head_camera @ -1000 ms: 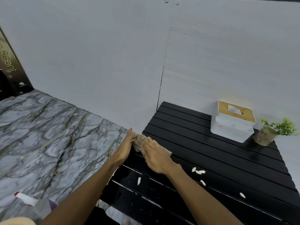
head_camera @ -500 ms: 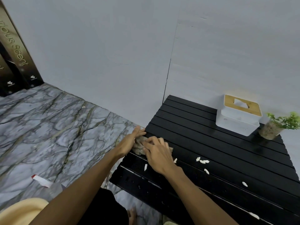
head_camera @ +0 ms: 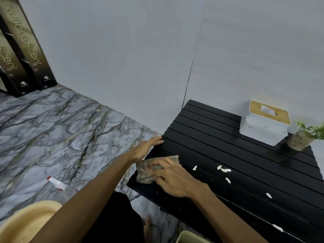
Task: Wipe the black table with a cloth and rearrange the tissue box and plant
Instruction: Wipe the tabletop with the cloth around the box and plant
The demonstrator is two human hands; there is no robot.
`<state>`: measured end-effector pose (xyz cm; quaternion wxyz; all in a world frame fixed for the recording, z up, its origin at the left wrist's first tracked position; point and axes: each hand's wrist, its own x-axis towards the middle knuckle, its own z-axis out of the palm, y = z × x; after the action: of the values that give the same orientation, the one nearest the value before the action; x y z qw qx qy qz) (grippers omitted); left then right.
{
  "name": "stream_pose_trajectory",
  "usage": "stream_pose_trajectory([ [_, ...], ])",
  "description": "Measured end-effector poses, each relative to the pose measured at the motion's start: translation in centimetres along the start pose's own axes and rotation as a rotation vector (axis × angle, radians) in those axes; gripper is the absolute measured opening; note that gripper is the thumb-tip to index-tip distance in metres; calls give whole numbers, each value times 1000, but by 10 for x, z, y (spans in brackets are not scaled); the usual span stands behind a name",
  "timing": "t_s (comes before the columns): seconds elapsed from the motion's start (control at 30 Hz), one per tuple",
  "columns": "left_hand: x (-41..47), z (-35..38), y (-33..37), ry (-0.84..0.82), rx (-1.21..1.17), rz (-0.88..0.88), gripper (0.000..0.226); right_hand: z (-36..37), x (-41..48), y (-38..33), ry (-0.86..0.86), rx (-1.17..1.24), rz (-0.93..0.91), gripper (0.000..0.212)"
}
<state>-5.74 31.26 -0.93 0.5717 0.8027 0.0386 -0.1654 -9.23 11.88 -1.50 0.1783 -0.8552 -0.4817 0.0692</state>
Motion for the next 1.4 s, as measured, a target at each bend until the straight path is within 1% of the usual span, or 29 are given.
stream_pose_trajectory([
  [0.1, 1, -2, 0, -8, 19, 7, 61, 5, 3, -12, 13, -23, 1, 44],
  [0.27, 3, -3, -1, -28, 39, -16, 67, 12, 3, -22, -50, -27, 4, 45],
  [0.5, 2, -2, -5, -16, 97, -3, 76, 2, -24, -8, -117, 48, -81, 53],
  [0.57, 1, 3, -7, 16, 159, 21, 74, -3, -33, -6, -104, 88, -98, 50],
  [0.67, -2, 12, -11, 82, 318, 134, 54, -12, -41, 0, -51, 176, -85, 39],
  [0.73, -4, 15, -13, 121, 380, 189, 48, -18, -39, 3, -32, 217, -26, 36],
  [0.8, -5, 16, -17, 146, 395, 201, 47, -20, -35, 3, -45, 193, -6, 36],
  [0.97, -5, 23, -22, 185, 449, 214, 48, -19, -44, 8, -37, 86, -73, 28],
  [1.1, -3, 26, -29, 204, 495, 229, 52, -28, -73, 19, -67, 99, -51, 25],
  [1.2, -4, 28, -29, 232, 537, 240, 53, -42, -89, 24, -118, 168, -12, 24],
  [1.23, -4, 28, -28, 239, 540, 243, 53, -48, -89, 25, -86, 216, 0, 23],
  [1.3, -4, 28, -25, 246, 537, 241, 52, -60, -79, 27, 43, 292, 20, 23],
  [1.33, -4, 27, -25, 248, 530, 236, 52, -63, -71, 25, 95, 294, 23, 23],
  [1.4, -4, 27, -25, 246, 509, 234, 51, -59, -53, 19, 116, 231, 5, 23],
])
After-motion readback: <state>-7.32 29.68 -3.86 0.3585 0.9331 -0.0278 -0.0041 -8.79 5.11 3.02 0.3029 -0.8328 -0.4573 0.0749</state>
